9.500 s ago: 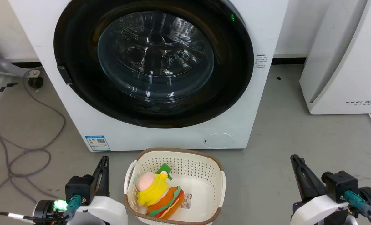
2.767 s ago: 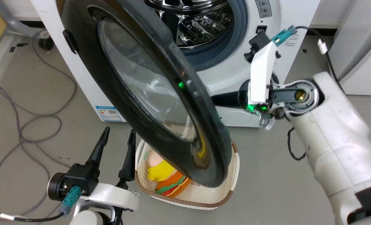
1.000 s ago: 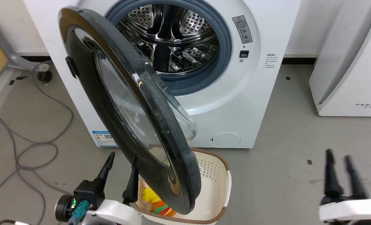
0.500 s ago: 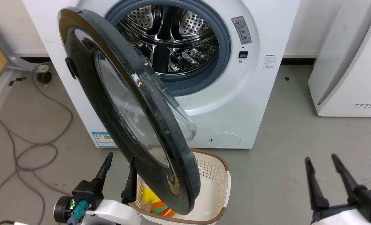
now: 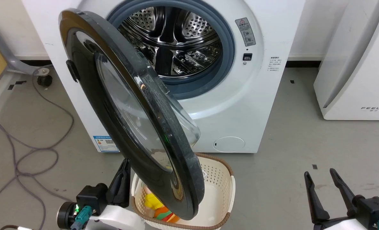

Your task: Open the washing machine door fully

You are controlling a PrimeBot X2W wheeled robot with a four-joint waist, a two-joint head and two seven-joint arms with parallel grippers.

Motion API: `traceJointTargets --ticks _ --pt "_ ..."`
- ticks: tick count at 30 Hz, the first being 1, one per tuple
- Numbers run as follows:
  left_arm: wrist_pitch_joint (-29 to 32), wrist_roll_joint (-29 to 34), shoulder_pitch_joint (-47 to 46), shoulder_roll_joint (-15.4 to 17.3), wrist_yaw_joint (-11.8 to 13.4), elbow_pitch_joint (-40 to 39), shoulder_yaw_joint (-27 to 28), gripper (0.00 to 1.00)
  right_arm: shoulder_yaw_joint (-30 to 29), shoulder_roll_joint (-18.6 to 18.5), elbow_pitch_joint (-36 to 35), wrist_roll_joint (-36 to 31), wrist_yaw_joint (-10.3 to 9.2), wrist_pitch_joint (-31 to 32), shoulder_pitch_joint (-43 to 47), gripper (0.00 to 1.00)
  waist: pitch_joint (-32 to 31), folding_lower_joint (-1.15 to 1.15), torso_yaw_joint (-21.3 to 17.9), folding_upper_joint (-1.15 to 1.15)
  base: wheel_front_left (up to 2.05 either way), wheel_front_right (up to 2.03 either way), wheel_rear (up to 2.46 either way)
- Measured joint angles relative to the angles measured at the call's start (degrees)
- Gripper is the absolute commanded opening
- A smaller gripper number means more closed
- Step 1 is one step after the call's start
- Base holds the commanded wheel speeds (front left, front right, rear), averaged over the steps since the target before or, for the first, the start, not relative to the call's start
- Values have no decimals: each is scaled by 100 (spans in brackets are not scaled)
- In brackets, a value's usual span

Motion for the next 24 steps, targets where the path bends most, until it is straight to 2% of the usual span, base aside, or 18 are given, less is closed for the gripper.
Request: traceJointTargets --ticks 10,24 --pt "0 1 -6 0 11 -363 -4 0 0 0 131 96 0 -99 -2 100 -10 0 6 0 0 0 0" --pt "0 102 -234 0 131 -2034 42 0 -22 0 263 101 0 -107 -3 100 17 0 32 0 0 0 0"
